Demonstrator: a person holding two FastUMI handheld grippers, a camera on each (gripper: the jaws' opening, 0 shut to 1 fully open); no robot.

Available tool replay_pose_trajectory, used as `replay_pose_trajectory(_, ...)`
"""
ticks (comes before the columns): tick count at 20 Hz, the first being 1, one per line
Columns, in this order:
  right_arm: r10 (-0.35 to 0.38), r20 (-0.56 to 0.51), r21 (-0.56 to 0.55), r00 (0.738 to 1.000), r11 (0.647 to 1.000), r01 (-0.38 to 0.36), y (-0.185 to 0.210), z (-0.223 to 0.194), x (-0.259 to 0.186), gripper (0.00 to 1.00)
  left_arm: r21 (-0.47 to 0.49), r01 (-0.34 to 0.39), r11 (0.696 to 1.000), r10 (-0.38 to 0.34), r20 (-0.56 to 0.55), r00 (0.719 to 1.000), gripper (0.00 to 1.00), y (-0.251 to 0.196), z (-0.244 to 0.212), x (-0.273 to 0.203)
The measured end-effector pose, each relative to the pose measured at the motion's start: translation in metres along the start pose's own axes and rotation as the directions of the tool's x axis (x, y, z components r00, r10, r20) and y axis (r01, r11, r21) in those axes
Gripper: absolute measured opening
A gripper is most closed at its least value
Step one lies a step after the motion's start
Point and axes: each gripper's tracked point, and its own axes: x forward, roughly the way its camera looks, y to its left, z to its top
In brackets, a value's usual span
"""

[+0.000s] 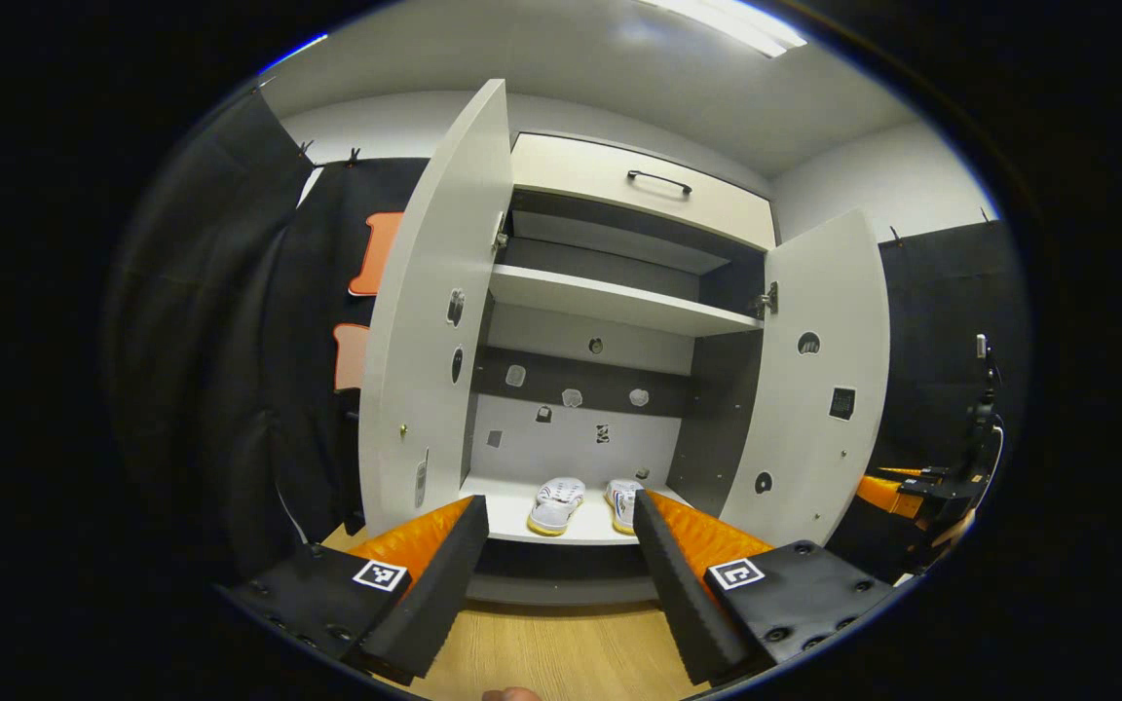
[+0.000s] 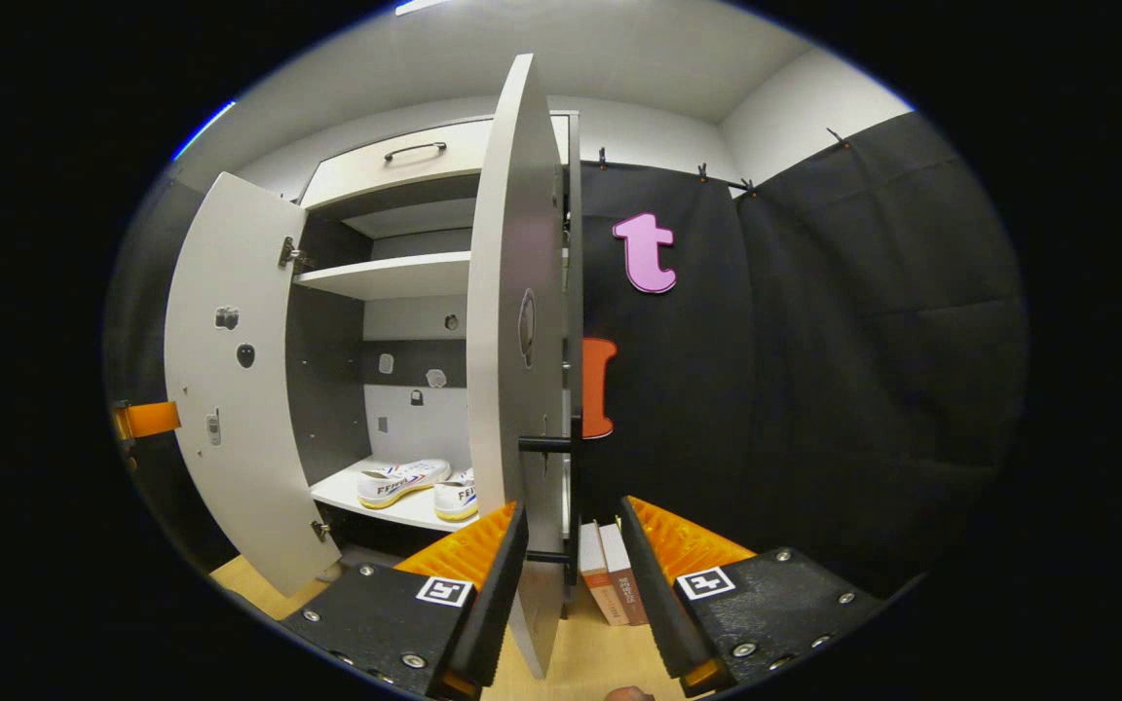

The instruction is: Grab one shoe with the right hand and put it into the shoe cabinet, grab the other shoe with the left hand and put it into the shoe cabinet; then close the right door with the right hand and the left door with the left hand.

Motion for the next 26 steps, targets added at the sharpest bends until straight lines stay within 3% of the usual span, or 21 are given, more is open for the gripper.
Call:
replay_pose_trajectory(1, 0.027, 0.0, 0.006, 1.0, 1.0, -0.027, 0.01, 0.0, 0.002, 0.52, 0.002, 0.001, 1.0, -0.001, -0.001, 1.0, 0.96, -0.001, 0.0, 0.0)
replay_pose_trajectory(2, 0.052, 0.001, 0.01, 0.999, 0.999, -0.052, 0.02, 0.0, 0.005, 0.62, 0.004, 0.002, 1.0, -0.002, -0.002, 1.0, 0.96, 0.0, 0.0, 0.001)
replay_pose_trajectory(5, 0.117, 0.002, 0.049, 0.993, 0.992, -0.117, 0.04, -0.001, 0.011, 0.64, 0.005, -0.003, 1.0, 0.003, 0.004, 1.0, 0.96, 0.005, 0.003, -0.003)
replay_pose_trajectory(9, 0.127, -0.012, 0.036, 0.992, 0.991, -0.127, 0.052, -0.009, 0.033, 0.63, 0.027, -0.033, 0.999, 0.033, 0.01, 0.999, 0.96, 0.021, 0.005, -0.012)
replay_pose_trajectory(14, 0.194, -0.015, 0.096, 0.981, 0.977, -0.192, 0.081, -0.014, 0.049, 0.63, 0.019, -0.062, 0.998, 0.062, 0.003, 0.998, 0.96, 0.035, 0.006, -0.017)
replay_pose_trajectory(15, 0.192, -0.012, 0.097, 0.981, 0.977, -0.19, 0.084, -0.015, 0.056, 0.55, 0.021, -0.067, 0.998, 0.067, 0.003, 0.998, 0.97, 0.038, 0.006, -0.018)
replay_pose_trajectory(16, 0.195, -0.013, 0.104, 0.981, 0.976, -0.192, 0.09, -0.017, 0.064, 0.69, 0.023, -0.071, 0.997, 0.071, 0.003, 0.997, 0.96, 0.043, 0.006, -0.019)
replay_pose_trajectory(17, 0.203, -0.021, 0.121, 0.979, 0.972, -0.199, 0.1, -0.021, 0.072, 0.75, 0.025, -0.074, 0.997, 0.074, 0.002, 0.997, 0.97, 0.045, 0.006, -0.018)
replay_pose_trajectory(18, 0.209, -0.028, 0.131, 0.978, 0.97, -0.204, 0.107, -0.025, 0.081, 0.92, 0.025, -0.075, 0.997, 0.075, 0.0, 0.997, 0.97, 0.048, 0.006, -0.02)
replay_pose_trajectory(25, 0.136, -0.041, 0.146, 0.99, 0.981, -0.129, 0.139, -0.039, 0.14, 0.95, 0.042, -0.111, 0.993, 0.111, -0.002, 0.994, 0.94, 0.07, 0.01, -0.026)
replay_pose_trajectory(26, 0.124, -0.033, 0.142, 0.992, 0.983, -0.118, 0.142, -0.039, 0.142, 1.0, 0.047, -0.117, 0.992, 0.117, -0.001, 0.993, 0.96, 0.074, 0.01, -0.029)
